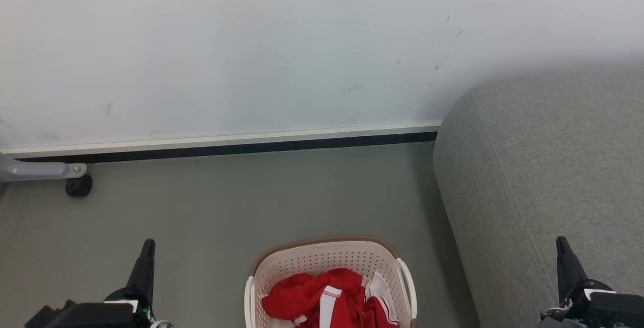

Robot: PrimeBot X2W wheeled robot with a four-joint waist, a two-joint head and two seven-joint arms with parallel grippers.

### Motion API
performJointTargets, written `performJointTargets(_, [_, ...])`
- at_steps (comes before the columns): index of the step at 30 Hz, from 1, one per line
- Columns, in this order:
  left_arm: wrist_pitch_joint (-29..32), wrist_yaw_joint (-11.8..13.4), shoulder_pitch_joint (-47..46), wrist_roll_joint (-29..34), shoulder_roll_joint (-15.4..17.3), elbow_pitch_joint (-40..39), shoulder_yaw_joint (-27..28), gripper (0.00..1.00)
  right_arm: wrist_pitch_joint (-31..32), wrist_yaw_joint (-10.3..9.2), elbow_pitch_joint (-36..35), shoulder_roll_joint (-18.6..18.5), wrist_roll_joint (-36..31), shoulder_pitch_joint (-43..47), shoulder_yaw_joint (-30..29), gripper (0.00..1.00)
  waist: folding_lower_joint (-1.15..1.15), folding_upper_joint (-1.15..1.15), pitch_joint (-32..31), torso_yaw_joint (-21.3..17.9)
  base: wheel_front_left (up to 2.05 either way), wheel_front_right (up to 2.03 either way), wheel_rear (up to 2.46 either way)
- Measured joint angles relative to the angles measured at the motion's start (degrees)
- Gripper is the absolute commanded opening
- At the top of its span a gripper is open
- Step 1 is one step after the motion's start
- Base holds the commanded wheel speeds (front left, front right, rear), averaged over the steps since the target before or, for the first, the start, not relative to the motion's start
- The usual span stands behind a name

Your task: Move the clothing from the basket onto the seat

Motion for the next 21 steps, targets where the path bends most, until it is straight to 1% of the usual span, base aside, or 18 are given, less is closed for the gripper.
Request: performJointTargets(21, [0.01,0.00,0.00,0.01,0.00,0.00,0.00,0.00,0.00,0.00,0.00,0.00,0.04,0.00,0.01,0.00,0.00,0.00,0.00,0.00,0.00,0.00,0.00])
